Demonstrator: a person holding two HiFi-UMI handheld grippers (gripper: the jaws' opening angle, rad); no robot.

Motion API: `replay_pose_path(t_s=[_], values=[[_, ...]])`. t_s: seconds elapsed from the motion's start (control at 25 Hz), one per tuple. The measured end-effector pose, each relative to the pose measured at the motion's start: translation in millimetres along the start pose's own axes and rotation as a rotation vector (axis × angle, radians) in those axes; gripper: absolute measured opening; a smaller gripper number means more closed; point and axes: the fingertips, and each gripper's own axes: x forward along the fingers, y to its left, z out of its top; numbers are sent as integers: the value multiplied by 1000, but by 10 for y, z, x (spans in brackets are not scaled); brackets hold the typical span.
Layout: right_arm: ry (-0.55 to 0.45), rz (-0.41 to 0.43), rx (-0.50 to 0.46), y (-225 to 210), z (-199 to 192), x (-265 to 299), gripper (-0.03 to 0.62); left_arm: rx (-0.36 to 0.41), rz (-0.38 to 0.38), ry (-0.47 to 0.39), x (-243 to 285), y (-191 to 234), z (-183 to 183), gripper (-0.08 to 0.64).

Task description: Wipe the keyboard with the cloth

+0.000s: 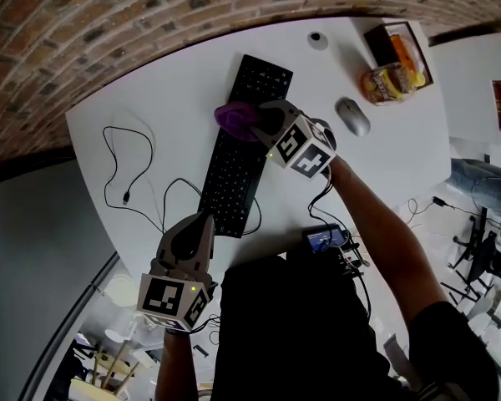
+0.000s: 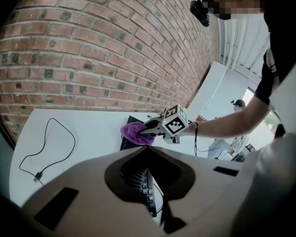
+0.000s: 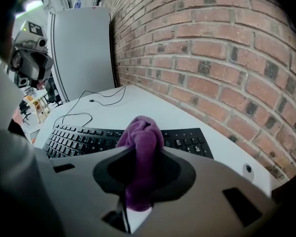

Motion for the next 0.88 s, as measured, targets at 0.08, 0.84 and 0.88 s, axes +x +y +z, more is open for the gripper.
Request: replay_pose_path(t_s=[0.08, 0.84, 0.88], values=[[-2, -3, -5, -52, 8, 11, 97, 6, -2, 3, 13, -7, 7, 15], [12, -59, 2, -408, 75, 102, 98, -1, 8, 42, 135, -17, -32, 14], [18, -60, -2, -405, 67, 104, 98, -4, 9, 48, 137, -20, -39, 14]])
